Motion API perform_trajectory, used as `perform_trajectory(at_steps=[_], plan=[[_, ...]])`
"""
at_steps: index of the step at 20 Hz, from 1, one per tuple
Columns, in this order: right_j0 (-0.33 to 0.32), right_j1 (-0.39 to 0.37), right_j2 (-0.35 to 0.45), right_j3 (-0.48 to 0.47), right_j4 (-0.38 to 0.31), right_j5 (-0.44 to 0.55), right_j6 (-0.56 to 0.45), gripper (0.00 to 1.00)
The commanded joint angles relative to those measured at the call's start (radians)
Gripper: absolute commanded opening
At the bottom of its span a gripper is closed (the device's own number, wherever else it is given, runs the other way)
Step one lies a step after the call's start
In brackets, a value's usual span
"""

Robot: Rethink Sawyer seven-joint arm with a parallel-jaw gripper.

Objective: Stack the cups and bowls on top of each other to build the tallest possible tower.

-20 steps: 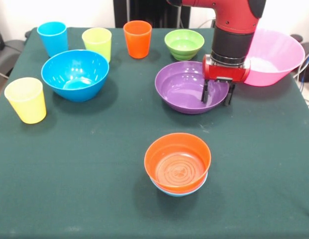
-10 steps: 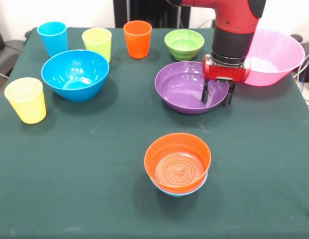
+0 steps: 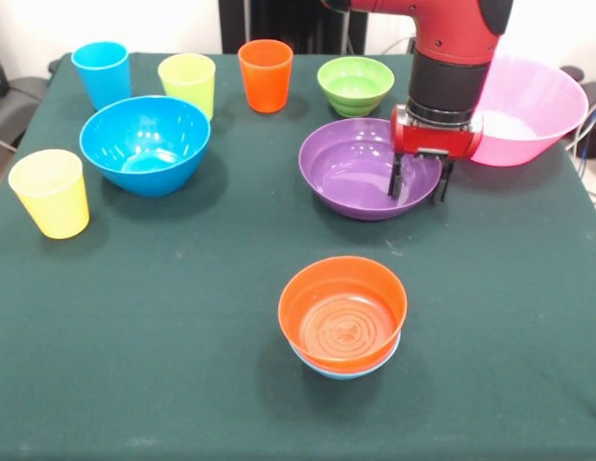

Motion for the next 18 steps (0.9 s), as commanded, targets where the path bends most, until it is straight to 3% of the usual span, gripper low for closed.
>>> perform_trajectory(at_steps=[1,4,5,18], plan=[[-0.014,0.025,0.054,-0.023,-0.009,0.002,0.12,1.0],[-0.01,0.026,0.051,-0.024,-0.012,-0.008,0.121,1.0],[-0.011,0.025,0.052,-0.024,-0.013,-0.013,0.121,0.0],[-0.003,0.019,0.044,-0.026,0.006,0.014,0.133,0.0]])
